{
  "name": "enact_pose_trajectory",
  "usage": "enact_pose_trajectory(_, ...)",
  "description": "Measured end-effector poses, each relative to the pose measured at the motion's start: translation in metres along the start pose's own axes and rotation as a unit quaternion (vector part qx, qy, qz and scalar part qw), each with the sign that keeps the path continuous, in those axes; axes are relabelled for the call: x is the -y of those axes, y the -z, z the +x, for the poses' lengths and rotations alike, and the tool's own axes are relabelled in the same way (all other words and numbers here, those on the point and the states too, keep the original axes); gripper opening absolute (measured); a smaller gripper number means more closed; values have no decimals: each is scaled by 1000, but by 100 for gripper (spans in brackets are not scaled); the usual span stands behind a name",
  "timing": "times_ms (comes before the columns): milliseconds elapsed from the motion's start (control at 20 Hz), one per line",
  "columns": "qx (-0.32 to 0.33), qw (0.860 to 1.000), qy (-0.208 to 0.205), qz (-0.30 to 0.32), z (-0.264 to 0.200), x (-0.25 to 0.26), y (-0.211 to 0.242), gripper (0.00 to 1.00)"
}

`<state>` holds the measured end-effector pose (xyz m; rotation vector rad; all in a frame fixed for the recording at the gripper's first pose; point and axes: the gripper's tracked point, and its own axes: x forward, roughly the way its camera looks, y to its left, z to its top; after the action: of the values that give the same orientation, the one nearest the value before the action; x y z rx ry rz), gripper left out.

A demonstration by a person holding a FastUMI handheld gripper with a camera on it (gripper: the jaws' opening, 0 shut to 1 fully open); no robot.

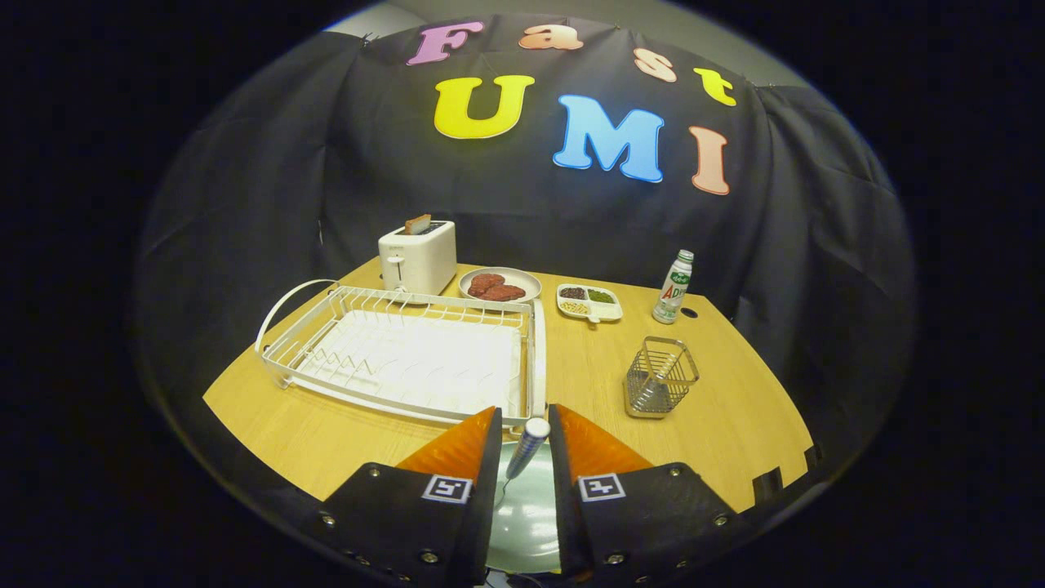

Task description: Take the plate from the dish rack, then take the spoon from the basket and place it into the plate.

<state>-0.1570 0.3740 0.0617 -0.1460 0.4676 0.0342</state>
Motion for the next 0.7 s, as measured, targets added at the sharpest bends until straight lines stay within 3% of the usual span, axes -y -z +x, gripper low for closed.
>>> enact_pose_trajectory(100,7,1000,10,7,-1,8,-11,33)
enact_pose_trajectory(200,16,1000,22,12,-4,18,-24,43)
enact_pose_trajectory(700,105,993,55,20,-32,71,-122,43)
